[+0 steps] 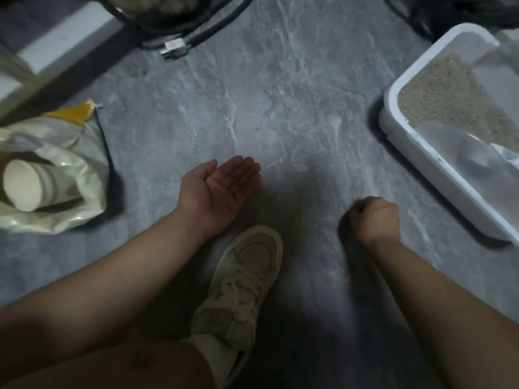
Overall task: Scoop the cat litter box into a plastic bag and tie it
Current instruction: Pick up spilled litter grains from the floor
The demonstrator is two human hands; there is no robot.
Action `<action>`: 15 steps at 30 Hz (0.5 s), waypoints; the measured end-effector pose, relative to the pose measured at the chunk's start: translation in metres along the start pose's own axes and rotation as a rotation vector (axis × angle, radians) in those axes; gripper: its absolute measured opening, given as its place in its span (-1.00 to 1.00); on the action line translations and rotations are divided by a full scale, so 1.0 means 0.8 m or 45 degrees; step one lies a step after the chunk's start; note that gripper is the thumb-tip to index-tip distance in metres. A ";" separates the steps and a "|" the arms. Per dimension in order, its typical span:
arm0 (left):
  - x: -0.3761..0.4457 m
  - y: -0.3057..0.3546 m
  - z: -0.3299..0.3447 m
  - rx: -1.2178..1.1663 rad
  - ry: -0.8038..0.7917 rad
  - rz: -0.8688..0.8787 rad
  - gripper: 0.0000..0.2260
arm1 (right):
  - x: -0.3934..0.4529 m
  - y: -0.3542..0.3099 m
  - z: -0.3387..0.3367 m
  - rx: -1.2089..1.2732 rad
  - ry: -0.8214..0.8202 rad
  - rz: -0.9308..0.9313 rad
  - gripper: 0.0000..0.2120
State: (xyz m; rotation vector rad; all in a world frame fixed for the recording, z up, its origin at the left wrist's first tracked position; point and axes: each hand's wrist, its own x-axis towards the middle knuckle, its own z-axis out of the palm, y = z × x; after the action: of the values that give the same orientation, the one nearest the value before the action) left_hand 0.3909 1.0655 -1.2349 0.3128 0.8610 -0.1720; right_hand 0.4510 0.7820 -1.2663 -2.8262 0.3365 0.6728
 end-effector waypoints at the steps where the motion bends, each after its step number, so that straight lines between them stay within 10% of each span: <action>1: -0.003 0.000 -0.005 -0.007 0.004 0.001 -0.52 | 0.000 -0.002 0.000 -0.016 -0.014 -0.008 -0.80; 15: -0.019 0.001 -0.038 -0.077 0.052 0.007 -0.58 | -0.072 -0.138 -0.019 0.316 -0.062 -0.540 -0.83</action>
State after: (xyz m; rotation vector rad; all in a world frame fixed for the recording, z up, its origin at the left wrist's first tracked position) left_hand 0.3593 1.0766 -1.2414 0.2629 0.9043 -0.1343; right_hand 0.4366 0.8927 -1.2092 -2.5193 -0.1756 0.5598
